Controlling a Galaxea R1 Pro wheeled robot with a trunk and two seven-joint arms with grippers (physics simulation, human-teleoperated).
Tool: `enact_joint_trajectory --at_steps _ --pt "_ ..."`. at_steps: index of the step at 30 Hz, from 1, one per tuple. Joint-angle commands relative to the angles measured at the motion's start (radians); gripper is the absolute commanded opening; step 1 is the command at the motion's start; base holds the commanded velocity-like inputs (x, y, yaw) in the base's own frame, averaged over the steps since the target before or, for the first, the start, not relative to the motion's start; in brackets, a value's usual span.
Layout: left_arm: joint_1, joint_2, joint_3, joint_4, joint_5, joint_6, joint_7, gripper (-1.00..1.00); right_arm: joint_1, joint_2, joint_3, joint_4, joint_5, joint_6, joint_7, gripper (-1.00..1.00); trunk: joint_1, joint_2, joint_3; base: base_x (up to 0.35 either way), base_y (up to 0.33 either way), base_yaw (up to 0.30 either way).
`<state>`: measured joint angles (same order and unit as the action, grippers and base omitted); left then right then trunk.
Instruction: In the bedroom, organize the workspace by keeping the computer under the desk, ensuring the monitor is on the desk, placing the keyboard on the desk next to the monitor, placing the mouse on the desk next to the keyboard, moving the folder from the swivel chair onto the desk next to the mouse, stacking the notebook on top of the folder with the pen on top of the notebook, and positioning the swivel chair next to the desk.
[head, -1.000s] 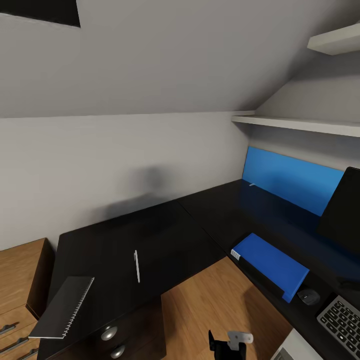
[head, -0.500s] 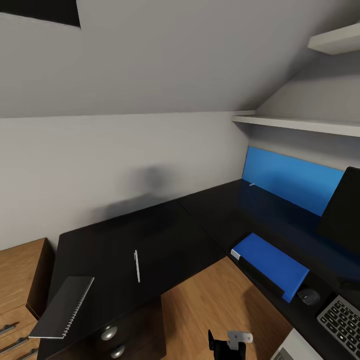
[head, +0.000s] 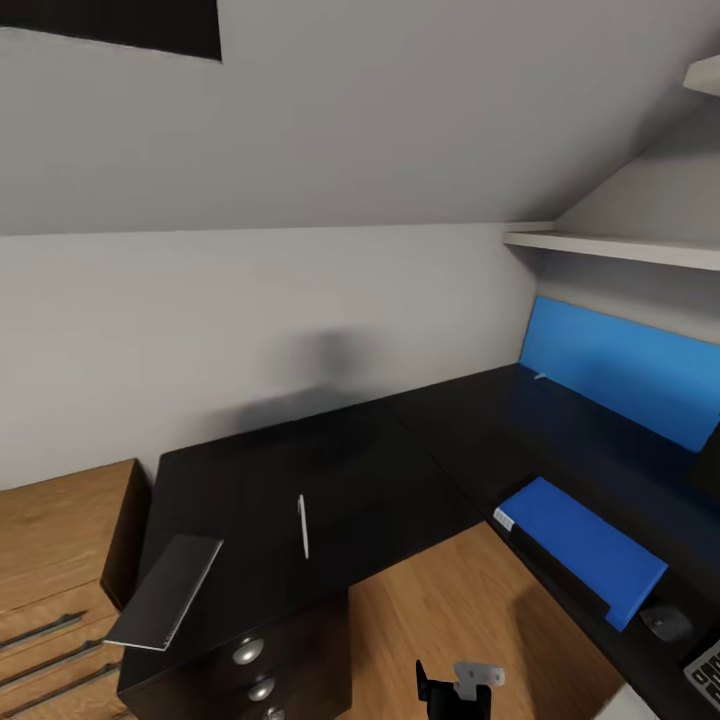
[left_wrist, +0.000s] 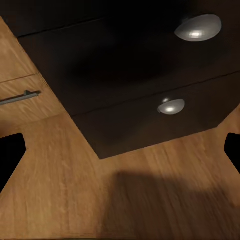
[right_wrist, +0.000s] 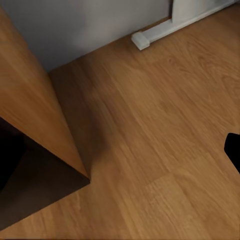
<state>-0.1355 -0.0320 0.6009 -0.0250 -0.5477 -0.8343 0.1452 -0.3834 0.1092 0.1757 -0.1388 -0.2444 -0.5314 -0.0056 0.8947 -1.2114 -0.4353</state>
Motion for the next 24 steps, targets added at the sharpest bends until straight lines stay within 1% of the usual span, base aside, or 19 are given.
enact_joint_trajectory --at_steps 1,15,19,24 --pt "-0.001 0.0 0.002 0.0 -0.011 -0.002 0.009 1.0 0.0 0.0 0.009 0.001 -0.01 -0.004 -0.001 1.0 0.0 -0.001 -0.001 0.0 0.0 0.259" --pt "0.0 0.0 0.002 0.0 -0.011 -0.002 0.008 1.0 0.0 -0.001 0.008 0.001 -0.01 -0.004 -0.001 1.0 0.0 -0.001 -0.001 0.0 0.0 0.256" --pt "-0.001 0.0 0.002 0.0 -0.011 -0.002 0.008 1.0 -0.001 -0.003 0.008 0.001 -0.01 -0.003 -0.001 1.0 -0.015 0.027 0.011 0.0 0.0 0.108" --pt "-0.001 0.0 0.002 0.0 -0.011 -0.002 0.008 1.0 -0.001 -0.006 0.008 0.001 -0.008 -0.004 0.0 1.0 -0.035 0.062 0.027 0.0 0.0 0.035"
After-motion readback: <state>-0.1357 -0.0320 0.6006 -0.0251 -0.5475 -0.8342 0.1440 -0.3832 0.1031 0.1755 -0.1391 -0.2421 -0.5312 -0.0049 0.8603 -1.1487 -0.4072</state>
